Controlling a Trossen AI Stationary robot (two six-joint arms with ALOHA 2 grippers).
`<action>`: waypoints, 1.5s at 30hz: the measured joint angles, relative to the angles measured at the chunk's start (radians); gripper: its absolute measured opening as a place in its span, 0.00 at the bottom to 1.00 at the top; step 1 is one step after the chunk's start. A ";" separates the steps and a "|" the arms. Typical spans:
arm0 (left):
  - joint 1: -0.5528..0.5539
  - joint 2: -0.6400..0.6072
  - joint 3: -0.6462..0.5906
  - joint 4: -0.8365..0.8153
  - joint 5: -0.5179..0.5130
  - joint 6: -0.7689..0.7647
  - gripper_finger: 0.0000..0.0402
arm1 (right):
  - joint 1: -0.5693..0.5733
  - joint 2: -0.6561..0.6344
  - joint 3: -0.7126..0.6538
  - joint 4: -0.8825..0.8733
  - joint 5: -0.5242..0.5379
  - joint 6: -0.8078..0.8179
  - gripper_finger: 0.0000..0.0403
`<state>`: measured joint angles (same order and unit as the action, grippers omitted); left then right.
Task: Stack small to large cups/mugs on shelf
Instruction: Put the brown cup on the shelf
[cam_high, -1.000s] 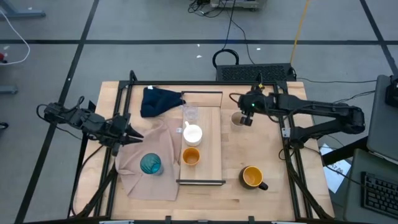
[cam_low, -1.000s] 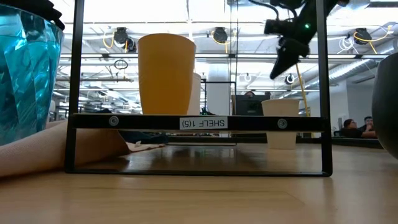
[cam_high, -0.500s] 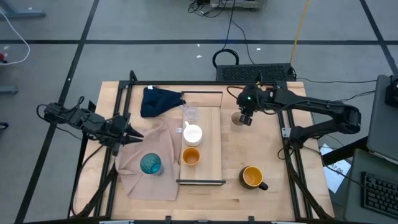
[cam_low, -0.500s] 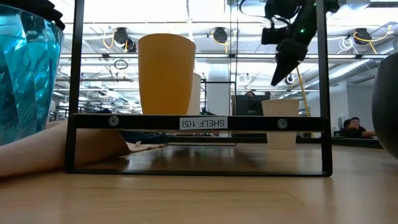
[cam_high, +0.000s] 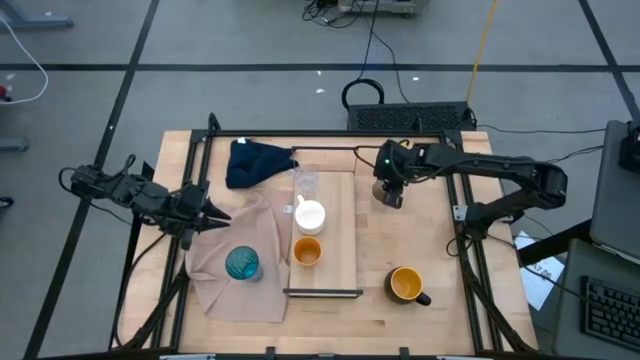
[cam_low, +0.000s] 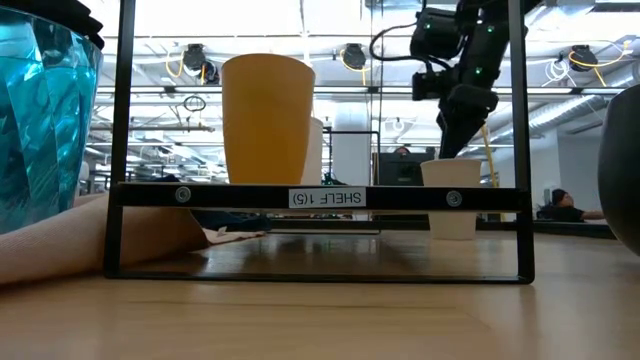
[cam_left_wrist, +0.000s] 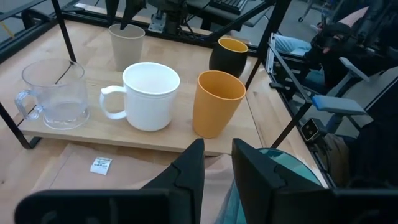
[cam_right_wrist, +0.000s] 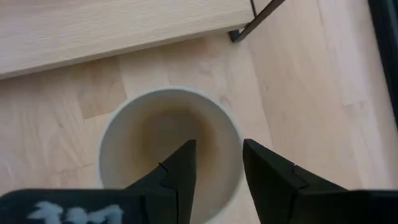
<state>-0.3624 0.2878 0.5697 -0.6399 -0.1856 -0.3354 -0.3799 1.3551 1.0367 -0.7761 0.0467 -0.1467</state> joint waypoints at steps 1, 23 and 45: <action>0.000 0.000 0.000 0.000 0.000 0.000 0.20 | 0.000 0.003 0.000 0.000 0.000 0.000 0.30; 0.000 0.000 0.000 0.000 0.000 0.008 0.20 | 0.000 0.019 0.000 -0.016 0.001 -0.027 0.30; 0.000 0.000 0.000 0.001 0.000 0.013 0.20 | -0.031 0.019 0.000 -0.006 -0.077 -0.024 0.30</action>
<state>-0.3622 0.2878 0.5701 -0.6392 -0.1860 -0.3229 -0.4110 1.3743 1.0367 -0.7823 -0.0307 -0.1711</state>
